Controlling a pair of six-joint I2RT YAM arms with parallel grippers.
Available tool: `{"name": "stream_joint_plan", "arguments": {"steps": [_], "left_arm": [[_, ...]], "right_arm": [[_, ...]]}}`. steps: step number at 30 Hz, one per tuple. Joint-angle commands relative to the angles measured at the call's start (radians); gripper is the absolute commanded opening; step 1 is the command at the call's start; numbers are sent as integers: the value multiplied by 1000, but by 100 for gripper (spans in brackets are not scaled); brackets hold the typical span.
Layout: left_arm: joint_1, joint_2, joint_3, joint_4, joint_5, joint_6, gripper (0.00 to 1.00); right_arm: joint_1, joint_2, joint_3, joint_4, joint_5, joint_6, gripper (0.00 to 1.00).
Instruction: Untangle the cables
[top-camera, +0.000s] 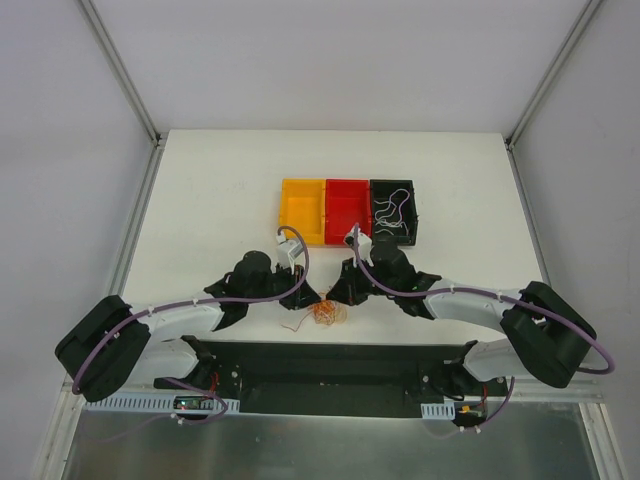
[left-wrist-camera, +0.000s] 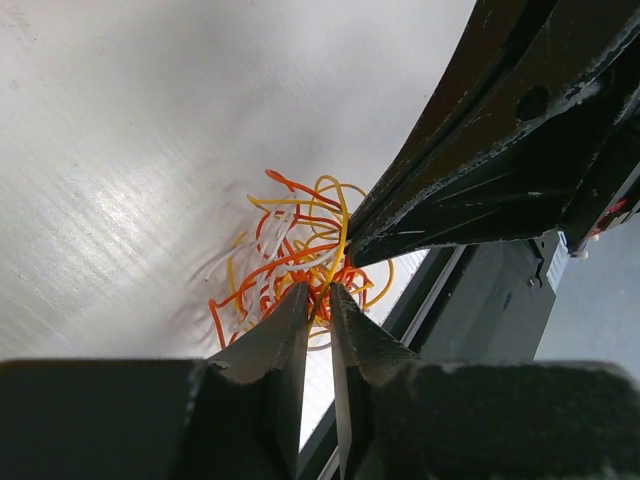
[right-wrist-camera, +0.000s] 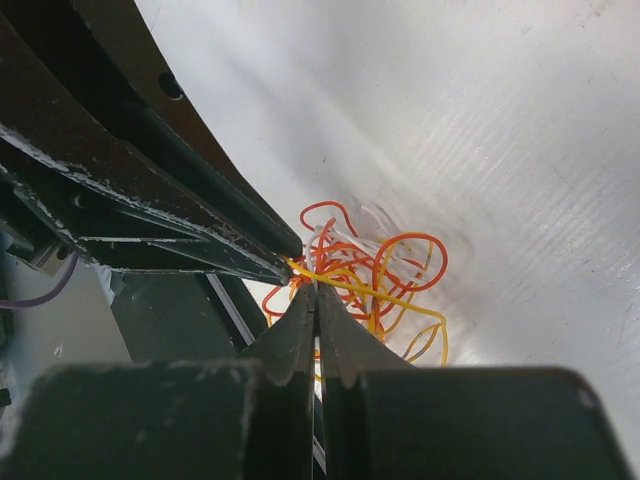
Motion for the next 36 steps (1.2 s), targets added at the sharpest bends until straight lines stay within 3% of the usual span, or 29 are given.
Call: {"name": "stream_joint_plan", "arguments": {"steps": [1,10,17,26,31,36], "left_arm": [[-3,3,28,40,39,18,12],[-3,42,58,8,33,17,0],[-3,-4,22,36,25,12,0],[-1,-125,28,13,53,-34,0],[-12,-317,136,-180,-11,-89,0],[-12,-507,328,-534,-316,-39,0]], "right_arm": [[7,0,14,61,-11,10,1],[13,-1,14,55,10,11,2],[63,22,45,-55,148,-39,32],[114,74,72,-143,376,-8,42],[123,34,37,-201,548,15,47],[122,-50,5,-279,708,35,66]]}}
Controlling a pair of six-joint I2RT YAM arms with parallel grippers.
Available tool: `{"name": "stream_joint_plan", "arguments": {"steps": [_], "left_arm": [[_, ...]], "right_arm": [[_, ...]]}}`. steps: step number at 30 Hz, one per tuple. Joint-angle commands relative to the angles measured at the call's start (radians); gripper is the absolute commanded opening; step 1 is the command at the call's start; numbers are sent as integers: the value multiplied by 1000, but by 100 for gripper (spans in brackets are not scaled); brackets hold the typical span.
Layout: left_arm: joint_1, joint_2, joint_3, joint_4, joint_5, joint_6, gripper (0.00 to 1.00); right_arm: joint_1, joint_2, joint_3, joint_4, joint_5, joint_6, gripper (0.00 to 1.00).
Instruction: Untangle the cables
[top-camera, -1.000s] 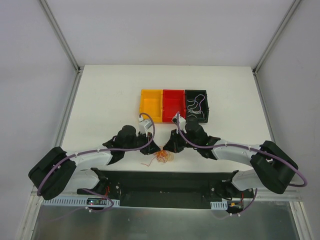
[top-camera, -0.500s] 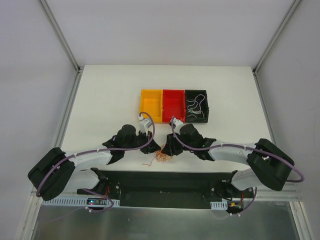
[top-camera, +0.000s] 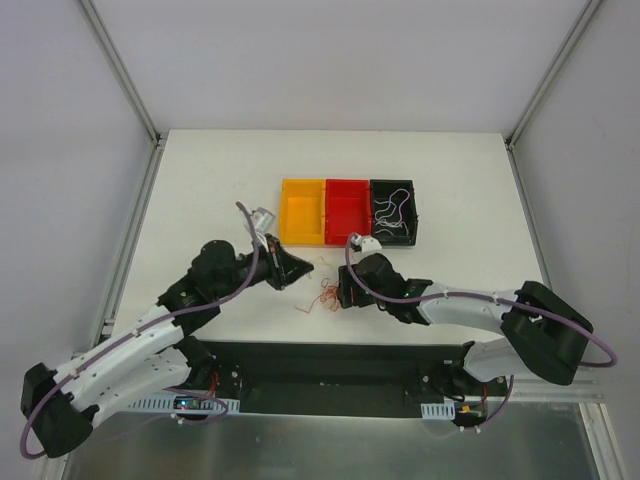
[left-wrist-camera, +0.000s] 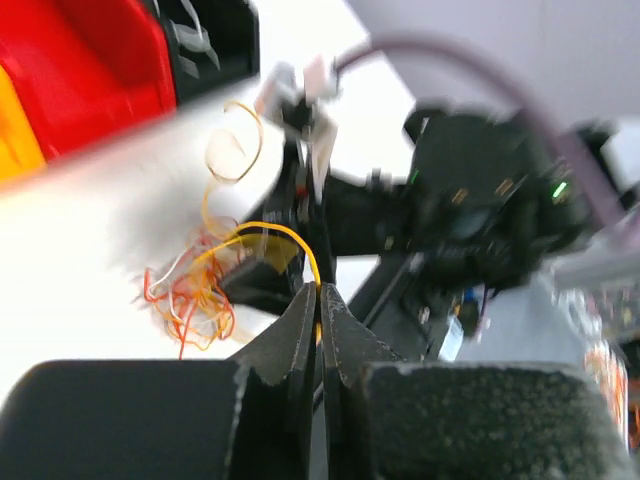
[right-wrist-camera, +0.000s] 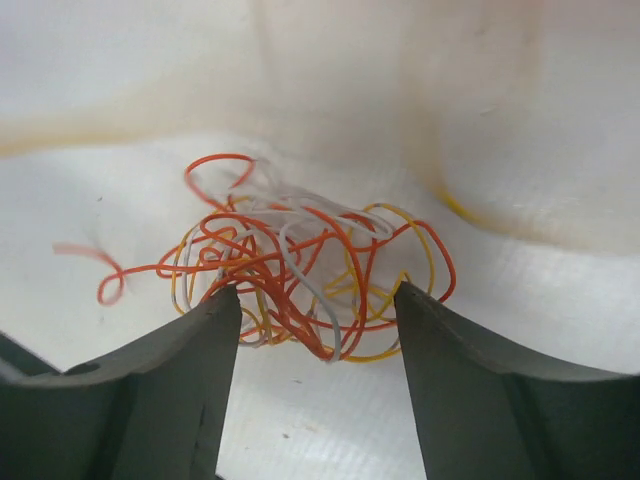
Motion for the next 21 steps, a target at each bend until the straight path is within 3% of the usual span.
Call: {"name": "stream_joint_plan", "arguments": {"steps": [1,6,12,21], "left_arm": [[-6,-135,208,-327,-272,48,0],[-5,-53,531,-602,-386,114,0],[-5,54,794,-727,-371,133,0],[-3,245,891,-776,-466,95,0]], "right_arm": [[-1,-104,-39,-85,219,29,70],[-18,-192,-106,-101,305,68,77],[-53,-258,-152,-116,319,65,79],[-117,-400,-220,-116,277,37,80]]}}
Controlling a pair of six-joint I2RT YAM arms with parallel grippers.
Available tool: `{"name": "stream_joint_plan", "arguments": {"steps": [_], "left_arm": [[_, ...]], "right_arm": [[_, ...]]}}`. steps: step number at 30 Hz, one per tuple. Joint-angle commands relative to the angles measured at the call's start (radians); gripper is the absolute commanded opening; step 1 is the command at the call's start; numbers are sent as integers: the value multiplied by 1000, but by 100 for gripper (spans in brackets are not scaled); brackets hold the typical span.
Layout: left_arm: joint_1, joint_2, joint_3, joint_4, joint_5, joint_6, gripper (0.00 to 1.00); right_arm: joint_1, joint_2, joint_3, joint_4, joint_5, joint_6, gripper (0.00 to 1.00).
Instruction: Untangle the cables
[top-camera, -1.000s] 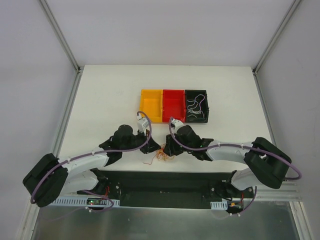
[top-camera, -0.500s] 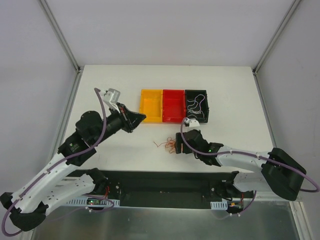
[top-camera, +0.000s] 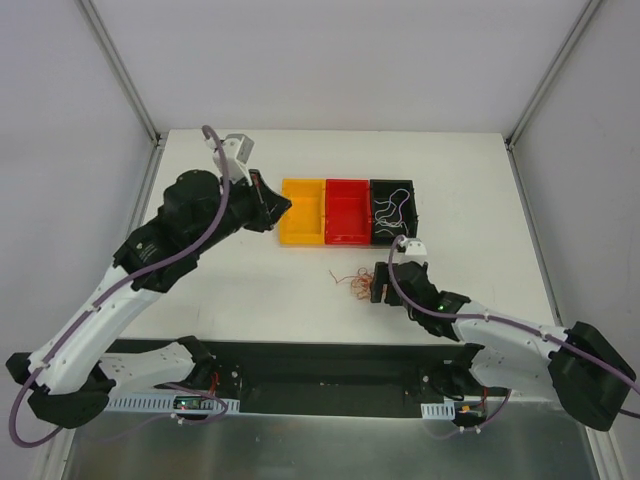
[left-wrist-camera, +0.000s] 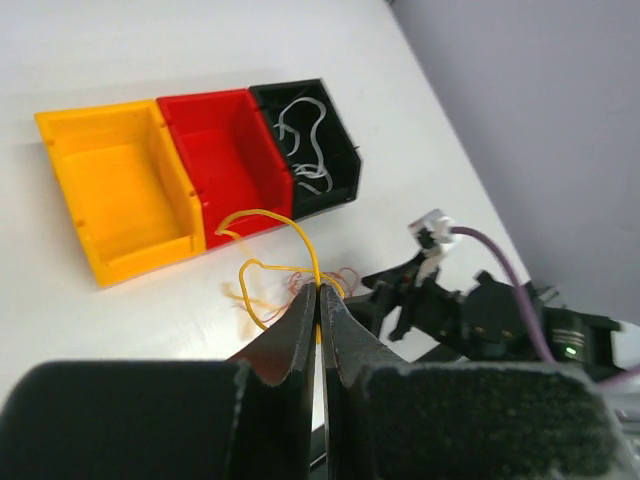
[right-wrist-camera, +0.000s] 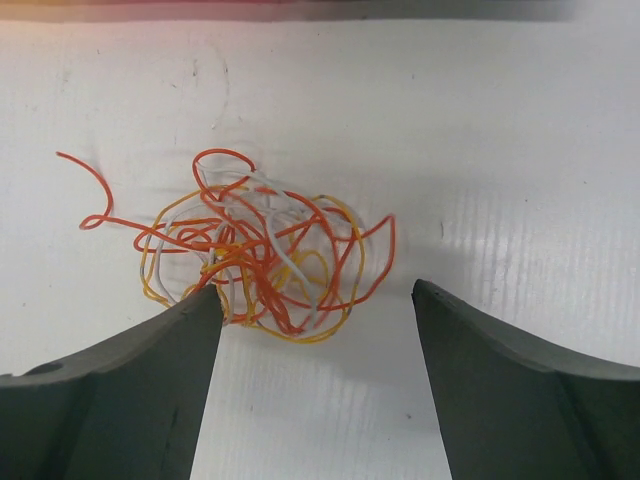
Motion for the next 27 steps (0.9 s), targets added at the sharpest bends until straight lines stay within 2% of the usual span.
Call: {"name": "stream_joint_plan", "arguments": {"steps": [1,6,10,17,20,23,24,25,27], "left_arm": [[-2,107,38,-62,-109,-12,0],[16,261,61,-64,-230,28,0],[44,396,91,-63,-256,64,0],[82,618,149,-36,-288,111,0],[113,683,176,-20,-263,113,0],[147,740,211,-21,-131,143,0],[147,735,203,-23,-127,149,22],[147,706,170,-14,-147,145,48],[147,616,64,42,-181,130,73]], "right_arm": [[-11,-100,-52,13,8,-6,80],[-16,-250,-113,36,8,-15,80],[-17,-357,-159,42,19,-11,82],[-19,-402,-185,61,0,-11,82],[-21,-384,-181,70,-10,-9,83],[-19,-364,-181,79,-19,-8,83],[-19,-356,-179,81,-26,-9,83],[-21,-353,-178,82,-30,-11,83],[-21,-342,-179,91,-42,-14,84]]}}
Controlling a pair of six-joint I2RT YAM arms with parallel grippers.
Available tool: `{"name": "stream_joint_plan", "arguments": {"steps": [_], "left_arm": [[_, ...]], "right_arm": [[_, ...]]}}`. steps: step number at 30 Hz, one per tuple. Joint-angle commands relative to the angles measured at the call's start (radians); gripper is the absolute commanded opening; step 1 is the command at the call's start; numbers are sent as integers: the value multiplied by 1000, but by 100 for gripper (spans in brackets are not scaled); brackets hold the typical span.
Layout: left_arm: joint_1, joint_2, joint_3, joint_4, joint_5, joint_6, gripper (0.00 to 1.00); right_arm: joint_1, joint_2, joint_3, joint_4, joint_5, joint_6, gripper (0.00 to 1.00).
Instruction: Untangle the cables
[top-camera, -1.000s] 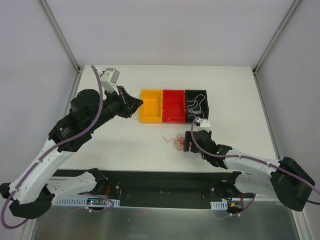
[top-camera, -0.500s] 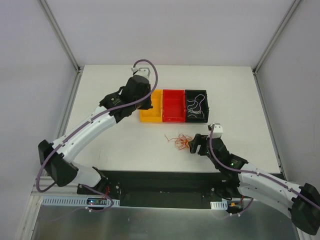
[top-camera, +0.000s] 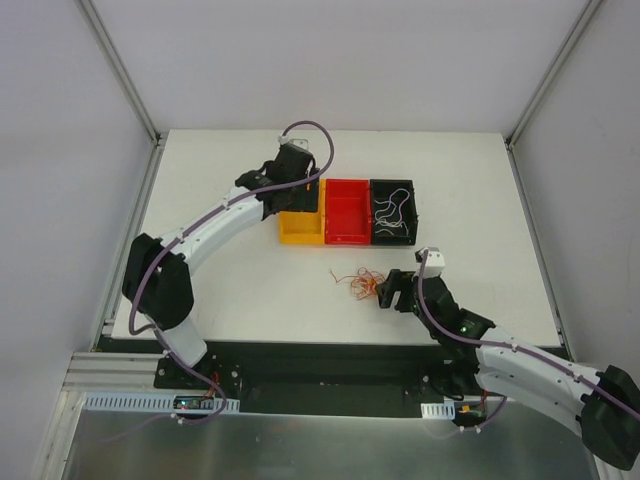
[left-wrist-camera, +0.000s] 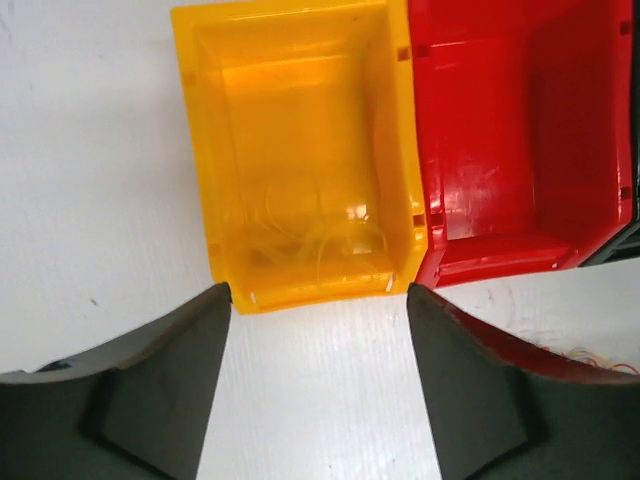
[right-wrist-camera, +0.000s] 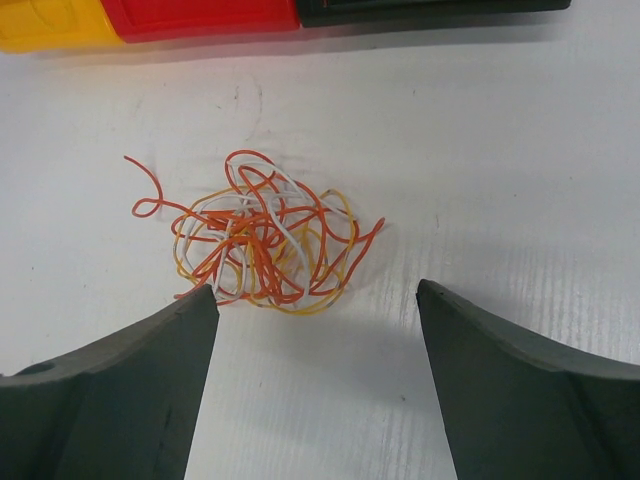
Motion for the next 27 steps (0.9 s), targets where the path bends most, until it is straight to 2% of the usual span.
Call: {"name": "stream_joint_plan", "arguments": {"steps": [1,3,7,9,11,13,16,18,22,24,27], "left_arm": [[7,-177,-143,99,-5,4,79],[7,-281,-240,136,15,-8,87],[7,-445,-410,150,186,-66,88],[5,-516,-514,185,301,-118,85],[-1,-583,-640,243,375,-192,76],[-16,-642,-745,311,429,-250,71],[-63,-674,-848,390,461,-301,67],[-105,-657,-871,406,436,-310,70],[-195,-558,-833,446,396,-280,75],[-226,-492,-785,450,377,-256,74],[-228,-409,-728,452,343,-308,65]], "right_arm": [[-8,29,2,64,-31,-8,84],[-6,64,10,88,-56,-10,84],[-8,156,34,122,-113,-19,84],[-6,204,46,136,-134,-19,84],[-9,247,60,150,-154,-23,83],[-10,299,77,176,-206,-49,77],[-5,415,137,179,-310,-85,59],[-3,477,158,208,-369,-85,49],[26,516,166,276,-476,-91,36],[49,493,166,282,-486,-114,34],[61,421,151,251,-421,-111,36]]}}
